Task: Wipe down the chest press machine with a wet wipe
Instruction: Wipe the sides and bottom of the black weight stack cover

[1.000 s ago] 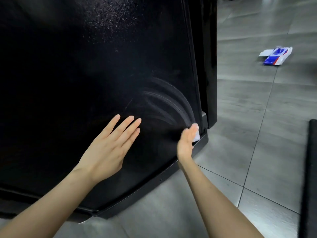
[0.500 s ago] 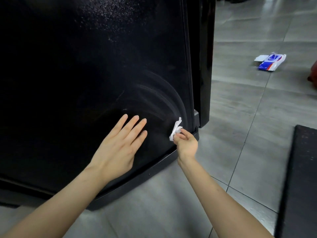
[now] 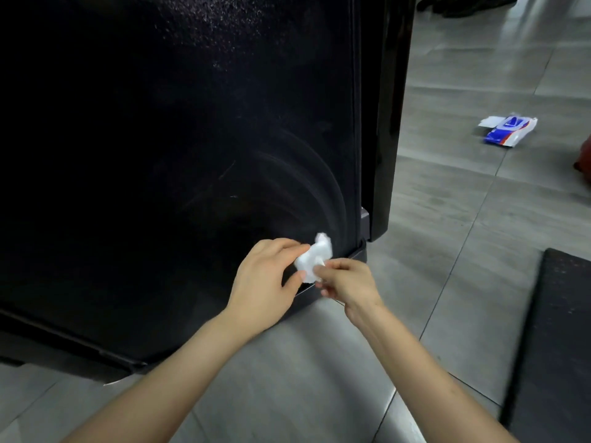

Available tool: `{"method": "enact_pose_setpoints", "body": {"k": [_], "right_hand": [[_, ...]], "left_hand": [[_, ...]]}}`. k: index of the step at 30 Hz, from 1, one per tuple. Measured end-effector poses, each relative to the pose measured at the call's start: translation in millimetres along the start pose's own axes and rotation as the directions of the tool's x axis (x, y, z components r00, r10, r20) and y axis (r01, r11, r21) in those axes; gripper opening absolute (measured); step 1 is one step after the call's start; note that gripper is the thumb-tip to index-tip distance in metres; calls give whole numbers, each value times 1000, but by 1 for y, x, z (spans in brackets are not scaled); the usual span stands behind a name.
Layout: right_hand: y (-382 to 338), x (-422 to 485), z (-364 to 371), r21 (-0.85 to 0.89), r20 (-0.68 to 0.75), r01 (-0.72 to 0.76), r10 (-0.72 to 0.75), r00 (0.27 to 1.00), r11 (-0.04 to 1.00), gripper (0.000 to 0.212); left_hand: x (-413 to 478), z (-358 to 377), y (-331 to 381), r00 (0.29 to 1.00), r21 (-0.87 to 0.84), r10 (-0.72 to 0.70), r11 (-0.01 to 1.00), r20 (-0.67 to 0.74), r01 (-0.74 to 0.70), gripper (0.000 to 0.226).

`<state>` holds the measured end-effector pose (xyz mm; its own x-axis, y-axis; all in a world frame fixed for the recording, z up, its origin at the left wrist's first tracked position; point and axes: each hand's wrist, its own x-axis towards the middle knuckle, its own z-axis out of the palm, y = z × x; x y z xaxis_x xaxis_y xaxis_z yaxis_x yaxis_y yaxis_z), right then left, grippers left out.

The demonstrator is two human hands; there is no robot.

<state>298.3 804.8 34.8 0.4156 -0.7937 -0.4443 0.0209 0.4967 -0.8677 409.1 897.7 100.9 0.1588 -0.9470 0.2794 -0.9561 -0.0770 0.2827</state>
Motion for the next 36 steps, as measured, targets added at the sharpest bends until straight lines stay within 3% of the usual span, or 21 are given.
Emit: {"method": "enact_pose_setpoints", "body": {"k": [3, 6, 11, 14, 16, 18, 21, 23, 25, 28, 30, 36], "right_hand": [[-12, -18, -13, 22, 203, 23, -27, 979, 999, 11], [-22, -25, -23, 77, 342, 54, -77, 937, 996, 18], [-26, -28, -22, 57, 254, 164, -173, 952, 985, 14], [-25, -33, -16, 171, 254, 177, -217, 943, 969, 12], [-25, -35, -8, 170, 202, 236, -268, 942, 957, 12], [-25, -30, 1, -31, 7, 419, -419, 908, 908, 18], [-47, -15, 8, -268, -253, 635, -689, 679, 725, 19], [-70, 1, 12, -366, -308, 704, -793, 526, 609, 26], [-86, 16, 24, -472, -213, 735, -872, 440, 487, 38], [-88, 23, 54, -447, -52, 768, -870, 489, 459, 55], [-77, 19, 72, -453, -7, 804, -904, 428, 385, 58], [-4, 16, 84, -584, 462, 809, -848, 262, -68, 62]], "left_hand": [[1, 5, 5, 989, -140, -78, 986, 128, 96, 53], [4, 8, 9, 966, -300, -194, 923, 173, 240, 51], [10, 2, 20, 891, -655, -401, 617, 214, 435, 22], [12, -2, 29, 836, -758, -500, 449, 225, 473, 14], [14, -4, 31, 827, -736, -536, 490, 169, 468, 12], [15, -8, 29, 834, -651, -546, 604, 83, 460, 14], [11, -19, 23, 847, -582, -532, 686, 10, 437, 19], [7, -26, 17, 849, -565, -527, 709, -27, 422, 21], [4, -34, 13, 841, -561, -535, 723, -83, 404, 24], [2, -50, 2, 825, -564, -523, 756, -213, 333, 33], [2, -62, -4, 813, -563, -502, 779, -295, 277, 35], [-2, -81, -8, 807, -513, -456, 827, -376, 228, 33]]}}
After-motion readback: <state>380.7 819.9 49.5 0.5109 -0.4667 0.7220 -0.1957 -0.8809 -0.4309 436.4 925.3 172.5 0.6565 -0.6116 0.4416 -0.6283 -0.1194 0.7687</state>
